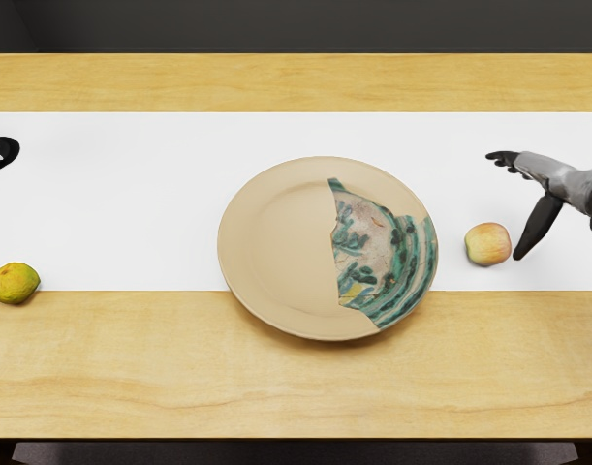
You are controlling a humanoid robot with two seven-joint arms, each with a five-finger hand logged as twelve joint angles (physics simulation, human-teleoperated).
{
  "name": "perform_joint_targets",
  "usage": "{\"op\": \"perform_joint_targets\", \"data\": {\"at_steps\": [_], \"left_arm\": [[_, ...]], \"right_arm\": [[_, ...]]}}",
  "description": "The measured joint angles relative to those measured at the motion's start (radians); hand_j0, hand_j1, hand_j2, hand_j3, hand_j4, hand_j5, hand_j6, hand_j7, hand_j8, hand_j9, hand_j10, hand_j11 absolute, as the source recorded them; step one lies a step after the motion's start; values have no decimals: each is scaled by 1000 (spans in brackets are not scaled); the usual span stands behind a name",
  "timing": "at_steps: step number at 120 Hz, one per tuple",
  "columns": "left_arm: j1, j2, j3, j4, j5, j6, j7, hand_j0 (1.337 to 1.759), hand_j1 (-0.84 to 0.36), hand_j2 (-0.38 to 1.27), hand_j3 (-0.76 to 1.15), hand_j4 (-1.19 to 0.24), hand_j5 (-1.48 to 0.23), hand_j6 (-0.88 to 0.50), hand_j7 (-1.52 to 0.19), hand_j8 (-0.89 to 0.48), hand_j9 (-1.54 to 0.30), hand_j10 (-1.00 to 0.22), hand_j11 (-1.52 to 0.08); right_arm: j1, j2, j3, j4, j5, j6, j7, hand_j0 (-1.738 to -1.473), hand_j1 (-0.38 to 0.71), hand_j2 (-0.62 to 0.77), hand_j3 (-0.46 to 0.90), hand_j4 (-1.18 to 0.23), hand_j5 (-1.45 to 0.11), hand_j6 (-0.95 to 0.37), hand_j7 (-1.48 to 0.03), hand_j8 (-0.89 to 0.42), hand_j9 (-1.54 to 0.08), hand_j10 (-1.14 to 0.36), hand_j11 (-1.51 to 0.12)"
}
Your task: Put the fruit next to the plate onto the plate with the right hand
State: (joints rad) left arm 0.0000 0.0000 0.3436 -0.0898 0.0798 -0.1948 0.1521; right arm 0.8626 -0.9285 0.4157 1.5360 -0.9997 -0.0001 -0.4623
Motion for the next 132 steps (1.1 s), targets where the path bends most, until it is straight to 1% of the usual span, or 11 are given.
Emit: {"op": "perform_joint_targets", "data": {"at_steps": [15, 31, 49, 65, 86, 113, 132], "left_arm": [[0, 0, 0, 0, 0, 0, 0, 1658, 69, 47, 0, -234, -303, -234, -303, -234, -303, -234, -303], [0, 0, 0, 0, 0, 0, 0, 1658, 69, 47, 0, -234, -303, -234, -303, -234, -303, -234, -303], [0, 0, 0, 0, 0, 0, 0, 1658, 69, 47, 0, -234, -303, -234, -303, -234, -303, -234, -303], [0, 0, 0, 0, 0, 0, 0, 1658, 69, 47, 0, -234, -303, -234, -303, -234, -303, -234, -303], [0, 0, 0, -1, 0, 0, 0, 1658, 69, 47, 0, -234, -303, -234, -303, -234, -303, -234, -303], [0, 0, 0, -1, 0, 0, 0, 1658, 69, 47, 0, -234, -303, -234, -303, -234, -303, -234, -303], [0, 0, 0, -1, 0, 0, 0, 1658, 69, 47, 0, -234, -303, -234, -303, -234, -304, -234, -304]], "right_arm": [[-22, 24, 0, 1, -32, -28, -12, -1658, -264, -11, 0, -80, -96, -83, -95, -81, -96, -79, -95], [-45, 51, 0, 4, -83, -41, 9, -1658, -250, -14, 0, -92, -112, -95, -111, -93, -112, -91, -111], [-81, 62, 0, 5, -139, -76, 20, -1658, -241, -15, 0, -99, -121, -102, -120, -100, -121, -98, -121], [-119, 63, 0, 6, -178, -125, 62, -1658, -245, -14, 0, -96, -117, -99, -116, -97, -117, -95, -116], [-139, 70, 0, 5, -203, -145, 83, -1658, -253, -13, 0, -89, -109, -92, -108, -90, -108, -88, -108], [-148, 72, 0, -2, -214, -149, 89, -1658, -271, -10, 0, -74, -89, -77, -88, -75, -89, -73, -89], [-152, 73, 0, -25, -151, -148, 83, -1658, -287, -7, 0, -61, -72, -63, -71, -62, -72, -60, -72]]}}
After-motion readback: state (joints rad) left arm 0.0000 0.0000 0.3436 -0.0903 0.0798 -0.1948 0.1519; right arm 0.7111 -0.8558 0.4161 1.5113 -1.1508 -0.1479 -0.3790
